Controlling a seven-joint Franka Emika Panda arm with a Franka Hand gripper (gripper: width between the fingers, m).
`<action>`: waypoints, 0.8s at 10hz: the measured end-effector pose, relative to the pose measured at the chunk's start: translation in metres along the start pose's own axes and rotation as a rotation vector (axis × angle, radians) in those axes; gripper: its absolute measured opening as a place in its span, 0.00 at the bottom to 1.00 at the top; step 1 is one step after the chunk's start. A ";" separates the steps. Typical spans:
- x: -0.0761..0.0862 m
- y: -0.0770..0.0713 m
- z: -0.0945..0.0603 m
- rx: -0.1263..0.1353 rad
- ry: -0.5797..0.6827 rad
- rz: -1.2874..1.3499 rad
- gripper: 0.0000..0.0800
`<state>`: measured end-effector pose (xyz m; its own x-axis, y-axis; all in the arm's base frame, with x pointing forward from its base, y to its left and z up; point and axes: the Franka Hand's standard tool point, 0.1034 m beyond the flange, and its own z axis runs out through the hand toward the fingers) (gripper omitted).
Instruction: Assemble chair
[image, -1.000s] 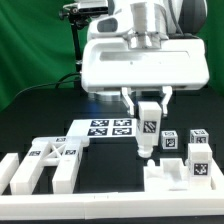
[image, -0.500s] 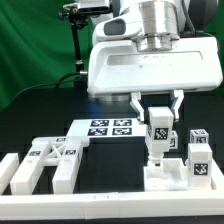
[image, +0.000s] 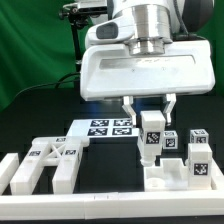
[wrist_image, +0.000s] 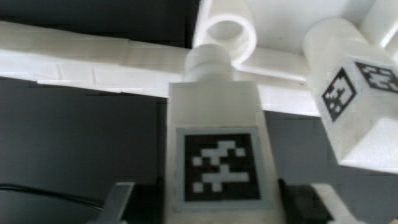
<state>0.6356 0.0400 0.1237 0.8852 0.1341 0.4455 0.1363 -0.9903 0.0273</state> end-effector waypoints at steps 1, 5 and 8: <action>-0.001 0.000 0.002 0.004 0.003 0.004 0.36; -0.007 0.002 0.012 0.002 0.004 0.010 0.36; -0.014 -0.008 0.031 0.009 -0.008 0.008 0.36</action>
Offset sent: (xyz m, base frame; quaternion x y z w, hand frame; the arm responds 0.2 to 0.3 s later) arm 0.0024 0.0040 -0.0081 0.0186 0.0186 0.0147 0.9995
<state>0.6361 0.0477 0.0900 0.8898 0.1267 0.4383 0.1332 -0.9910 0.0160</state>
